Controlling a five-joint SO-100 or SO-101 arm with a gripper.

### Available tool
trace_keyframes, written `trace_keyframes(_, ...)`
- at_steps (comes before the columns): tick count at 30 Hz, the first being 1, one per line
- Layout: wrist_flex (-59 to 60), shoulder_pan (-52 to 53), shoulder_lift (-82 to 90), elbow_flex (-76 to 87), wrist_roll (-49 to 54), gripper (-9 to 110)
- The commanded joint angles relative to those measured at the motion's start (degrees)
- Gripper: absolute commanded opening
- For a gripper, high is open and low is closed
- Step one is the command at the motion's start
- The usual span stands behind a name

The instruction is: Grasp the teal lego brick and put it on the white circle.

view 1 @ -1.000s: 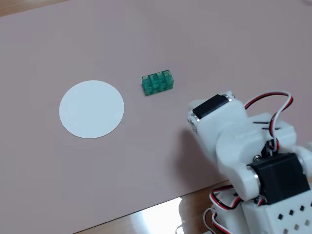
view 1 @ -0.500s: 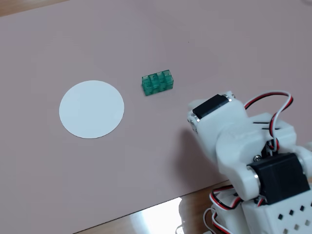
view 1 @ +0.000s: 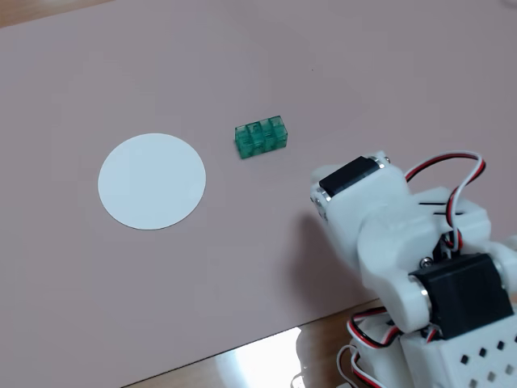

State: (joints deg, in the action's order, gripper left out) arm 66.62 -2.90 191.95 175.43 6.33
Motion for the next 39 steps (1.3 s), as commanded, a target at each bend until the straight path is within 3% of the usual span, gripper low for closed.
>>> trace_keyframes(1, -0.4, 1.3, 0.4, -1.6, -1.4, 0)
trace_keyframes(8, -0.9, 0.6, -4.3, -9.1, -1.0, 0)
trace_keyframes(16, -7.6, 0.6, -33.0, -26.5, -4.9, 0)
trace_keyframes(25, -1.1, 0.6, -65.4, -51.2, -6.0, 0)
trace_keyframes(31, 8.2, 2.5, -86.0, -66.5, -6.2, 22)
trace_keyframes(39, 10.2, -0.8, -99.6, -71.4, -2.4, 27)
